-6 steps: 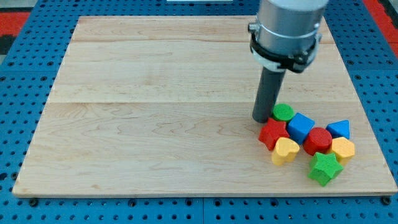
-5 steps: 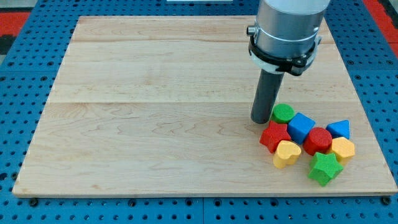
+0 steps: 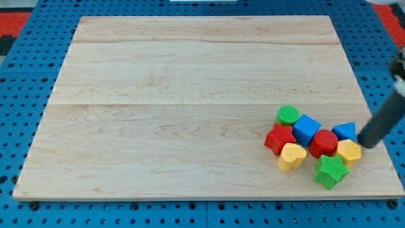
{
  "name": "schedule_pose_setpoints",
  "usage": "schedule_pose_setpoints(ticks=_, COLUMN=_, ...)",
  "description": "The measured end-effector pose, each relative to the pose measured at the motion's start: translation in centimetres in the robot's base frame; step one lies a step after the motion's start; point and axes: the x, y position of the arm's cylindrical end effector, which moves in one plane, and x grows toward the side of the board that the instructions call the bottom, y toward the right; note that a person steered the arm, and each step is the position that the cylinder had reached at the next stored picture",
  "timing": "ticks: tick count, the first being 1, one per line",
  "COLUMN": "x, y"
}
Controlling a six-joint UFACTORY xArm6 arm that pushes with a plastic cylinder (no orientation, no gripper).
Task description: Push the triangle into the blue cube
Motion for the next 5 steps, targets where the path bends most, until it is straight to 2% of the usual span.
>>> schedule_pose_setpoints(ticks=1, x=0.1, y=-2.1)
schedule_pose_setpoints(ticks=2, x=1.3, y=0.1)
schedule_pose_setpoints(ticks=4, x=1.1, y=-4.9)
schedule_pose_setpoints(ticks=5, x=0.8, y=-4.9)
